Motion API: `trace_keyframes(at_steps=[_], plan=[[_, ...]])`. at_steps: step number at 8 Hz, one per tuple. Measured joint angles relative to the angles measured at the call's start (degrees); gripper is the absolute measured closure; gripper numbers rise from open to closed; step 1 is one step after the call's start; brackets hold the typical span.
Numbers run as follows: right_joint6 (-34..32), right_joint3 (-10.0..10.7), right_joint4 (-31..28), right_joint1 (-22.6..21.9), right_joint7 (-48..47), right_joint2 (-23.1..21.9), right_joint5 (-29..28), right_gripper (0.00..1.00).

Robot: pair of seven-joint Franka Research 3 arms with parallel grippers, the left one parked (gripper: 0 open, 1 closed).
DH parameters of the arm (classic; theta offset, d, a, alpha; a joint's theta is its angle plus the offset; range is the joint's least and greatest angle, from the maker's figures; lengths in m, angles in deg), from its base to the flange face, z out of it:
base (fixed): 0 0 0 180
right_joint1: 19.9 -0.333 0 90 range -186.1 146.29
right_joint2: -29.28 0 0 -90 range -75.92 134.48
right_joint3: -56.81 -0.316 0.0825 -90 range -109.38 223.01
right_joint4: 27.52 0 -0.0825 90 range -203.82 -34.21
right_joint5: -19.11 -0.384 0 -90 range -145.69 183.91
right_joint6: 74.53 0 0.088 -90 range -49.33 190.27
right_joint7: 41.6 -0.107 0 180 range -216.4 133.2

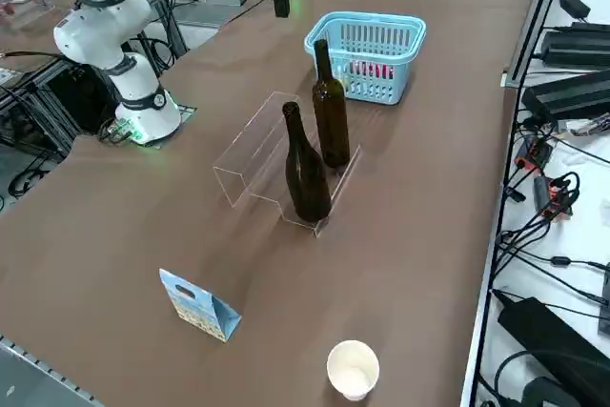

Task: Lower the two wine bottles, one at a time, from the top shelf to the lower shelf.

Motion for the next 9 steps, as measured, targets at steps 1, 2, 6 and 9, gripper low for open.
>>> trace_keyframes(at_steps=[1,2,6,9], plan=[[1.6,0.0,-2.5,-0.8,-1.4,-1.6,0.0,0.0],[2.9,0.0,-5.2,-1.9,-3.7,-3.6,0.0,0.0],[3.7,2.2,-12.7,-11.6,-9.3,-11.3,0.0,0.0],[3.7,12.3,-14.6,-21.0,-9.5,-13.1,0.0,0.0]])
